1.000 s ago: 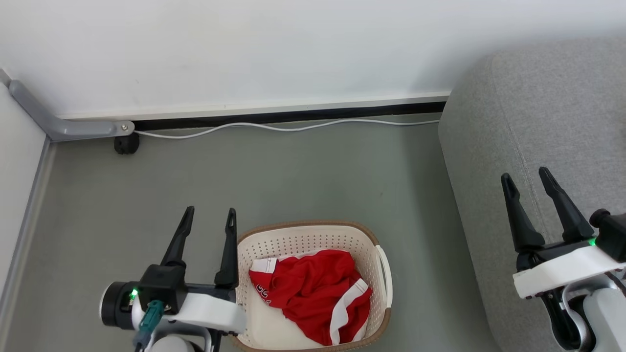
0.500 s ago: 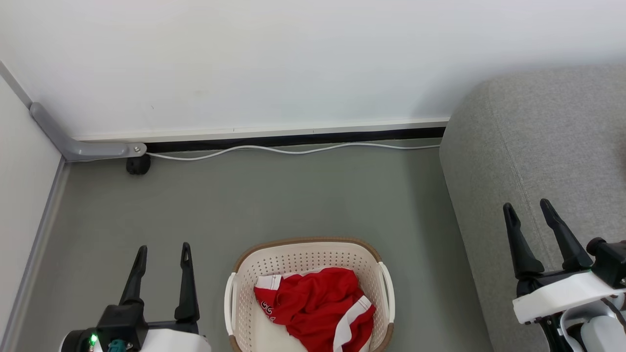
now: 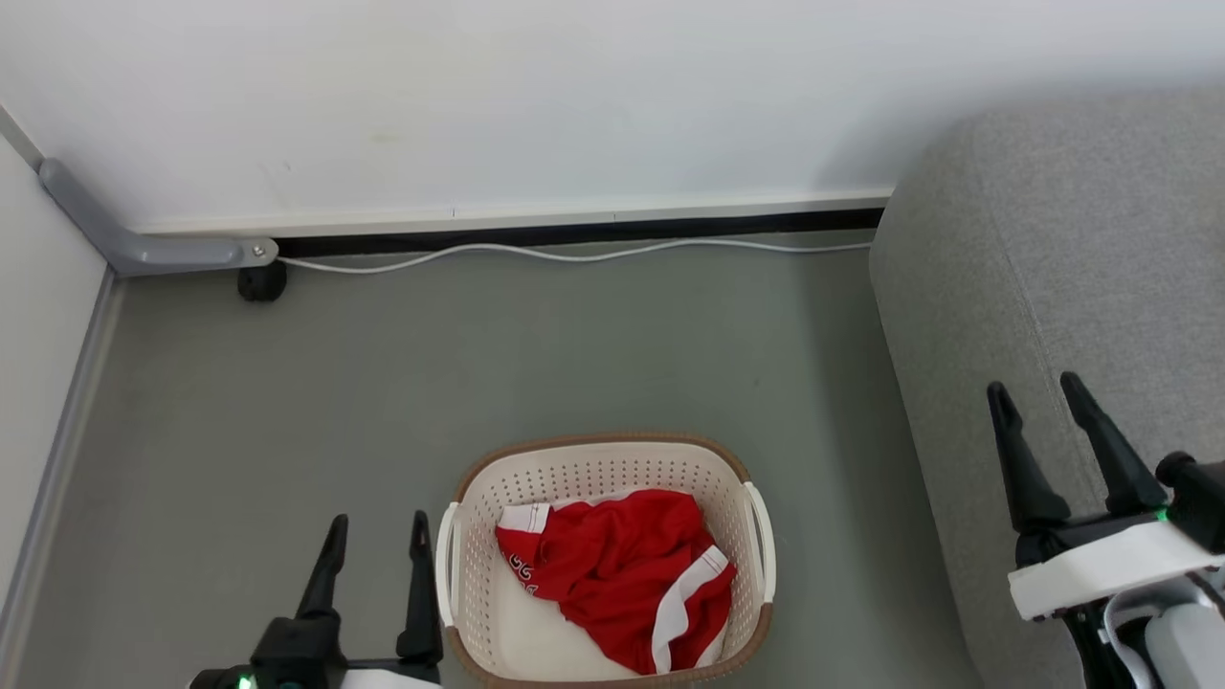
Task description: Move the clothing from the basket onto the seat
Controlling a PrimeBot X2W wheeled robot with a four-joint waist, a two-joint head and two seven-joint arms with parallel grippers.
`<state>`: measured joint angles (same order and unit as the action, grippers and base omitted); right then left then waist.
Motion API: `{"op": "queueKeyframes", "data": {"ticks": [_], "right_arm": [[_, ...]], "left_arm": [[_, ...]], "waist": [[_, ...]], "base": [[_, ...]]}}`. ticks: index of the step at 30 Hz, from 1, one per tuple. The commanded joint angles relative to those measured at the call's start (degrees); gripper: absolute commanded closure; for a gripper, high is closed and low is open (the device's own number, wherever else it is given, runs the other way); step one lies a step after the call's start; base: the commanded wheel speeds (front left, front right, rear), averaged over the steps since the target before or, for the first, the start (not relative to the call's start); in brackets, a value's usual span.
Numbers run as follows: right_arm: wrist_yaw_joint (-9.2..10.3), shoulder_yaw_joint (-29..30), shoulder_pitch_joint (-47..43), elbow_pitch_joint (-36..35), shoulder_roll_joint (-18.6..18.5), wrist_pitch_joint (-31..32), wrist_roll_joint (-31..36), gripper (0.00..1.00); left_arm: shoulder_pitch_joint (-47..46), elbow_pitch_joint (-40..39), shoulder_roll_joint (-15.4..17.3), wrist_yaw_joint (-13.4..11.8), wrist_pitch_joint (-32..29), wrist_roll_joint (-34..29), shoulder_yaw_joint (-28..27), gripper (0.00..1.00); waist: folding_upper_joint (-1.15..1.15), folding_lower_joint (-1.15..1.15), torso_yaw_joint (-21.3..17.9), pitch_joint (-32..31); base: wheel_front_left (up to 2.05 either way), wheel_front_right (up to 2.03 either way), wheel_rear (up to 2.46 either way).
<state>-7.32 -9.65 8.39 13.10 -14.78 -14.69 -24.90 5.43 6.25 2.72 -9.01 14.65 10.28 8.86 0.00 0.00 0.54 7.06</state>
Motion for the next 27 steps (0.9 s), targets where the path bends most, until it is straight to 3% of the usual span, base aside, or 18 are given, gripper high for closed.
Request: {"op": "queueKeyframes", "data": {"ticks": [1,7,16,27], "right_arm": [[-0.17,-1.04,2.43,-2.43,-1.89,-0.31,-0.67,0.00],[-0.17,-1.52,6.65,-6.05,-5.06,-0.31,-2.55,0.00],[-0.17,-3.34,15.18,-12.23,-9.54,-0.31,-5.38,0.00],[-0.17,-5.01,23.98,-17.69,-12.36,-0.31,-6.75,0.00]], "left_arm": [[-3.25,-0.73,0.16,-1.02,0.35,0.82,-0.11,0.00],[-8.78,3.47,0.16,-4.03,0.35,3.36,7.41,0.00],[-21.28,13.21,0.16,-6.36,0.35,7.80,14.67,0.00],[-36.10,24.00,0.16,-5.76,0.35,10.74,21.74,0.00]], "waist": [[0.00,0.00,-0.48,2.85],[0.00,0.00,-1.37,11.11],[0.00,0.00,-3.18,24.60],[0.00,0.00,-6.12,37.92]], "base": [[0.00,0.00,0.00],[0.00,0.00,0.00],[0.00,0.00,0.00],[0.00,0.00,0.00]]}}
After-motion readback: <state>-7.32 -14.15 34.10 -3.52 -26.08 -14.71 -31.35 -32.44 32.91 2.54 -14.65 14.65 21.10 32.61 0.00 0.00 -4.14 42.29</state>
